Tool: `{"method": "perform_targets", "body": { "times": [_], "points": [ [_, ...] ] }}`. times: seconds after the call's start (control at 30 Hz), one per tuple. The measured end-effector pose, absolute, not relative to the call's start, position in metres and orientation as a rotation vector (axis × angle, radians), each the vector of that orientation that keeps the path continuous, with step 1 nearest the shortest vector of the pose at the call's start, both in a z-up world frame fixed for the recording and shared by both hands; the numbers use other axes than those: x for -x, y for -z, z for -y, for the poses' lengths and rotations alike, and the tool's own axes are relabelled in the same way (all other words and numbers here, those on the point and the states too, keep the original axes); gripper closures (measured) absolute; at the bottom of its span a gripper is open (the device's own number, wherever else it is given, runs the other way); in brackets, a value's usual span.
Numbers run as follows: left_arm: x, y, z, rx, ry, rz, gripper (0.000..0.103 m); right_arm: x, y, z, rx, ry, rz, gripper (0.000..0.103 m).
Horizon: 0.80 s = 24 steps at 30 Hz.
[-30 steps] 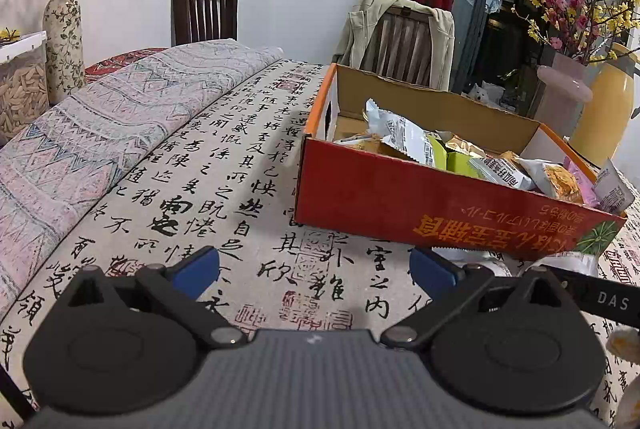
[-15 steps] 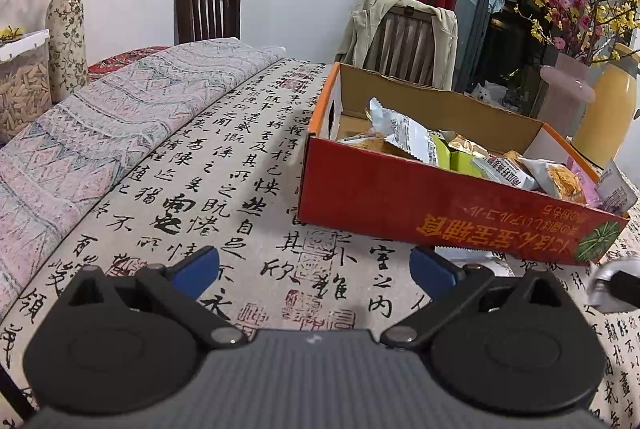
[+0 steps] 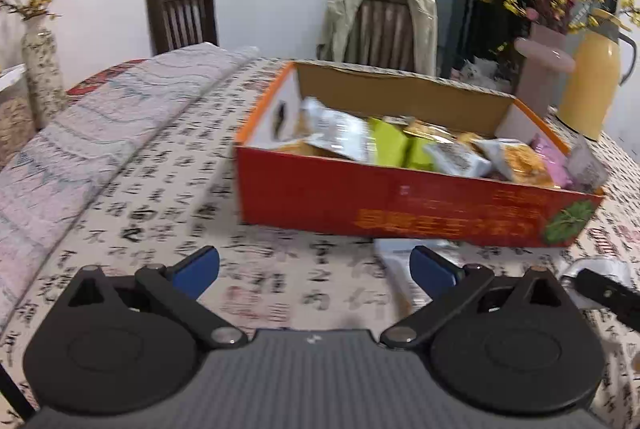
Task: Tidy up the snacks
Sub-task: 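Grasp a white packet with the right tool while the left tool grasps another white packet, then carry both white packets over the box and open both tools to release them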
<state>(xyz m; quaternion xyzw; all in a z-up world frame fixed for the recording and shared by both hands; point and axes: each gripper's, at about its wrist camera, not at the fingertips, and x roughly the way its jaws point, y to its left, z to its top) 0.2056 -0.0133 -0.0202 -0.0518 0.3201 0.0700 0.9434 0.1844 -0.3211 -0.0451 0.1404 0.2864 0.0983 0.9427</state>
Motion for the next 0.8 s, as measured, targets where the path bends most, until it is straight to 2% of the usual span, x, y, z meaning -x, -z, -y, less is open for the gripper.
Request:
{"method": "perform_targets", "body": {
  "times": [0.27,0.37,0.57,0.6,0.7,0.73,0.8],
  "points": [
    [-0.226,0.026,0.056,0.087,-0.139,-0.71,0.001,-0.183,0.046,0.322,-0.296,-0.198,-0.575,0.063],
    [-0.232,0.032,0.064,0.09,-0.143,-0.737,0.01,-0.182,0.046,0.323,-0.298,-0.201,-0.573,0.063],
    [-0.235,0.038,0.072,0.096,-0.128,-0.754,0.017,-0.181,0.047,0.321,-0.291,-0.203,-0.571,0.063],
    [-0.235,0.039,0.073,0.09,-0.124,-0.756,0.019,-0.181,0.047,0.32,-0.29,-0.202,-0.571,0.063],
    [-0.237,0.042,0.075,0.081,-0.108,-0.777,0.042,-0.181,0.047,0.32,-0.285,-0.199,-0.574,0.063],
    [-0.237,0.043,0.076,0.079,-0.1,-0.785,0.054,-0.181,0.047,0.319,-0.284,-0.198,-0.574,0.063],
    [-0.235,0.043,0.077,0.061,-0.103,-0.776,0.055,-0.181,0.047,0.319,-0.283,-0.196,-0.573,0.063]
  ]
}}
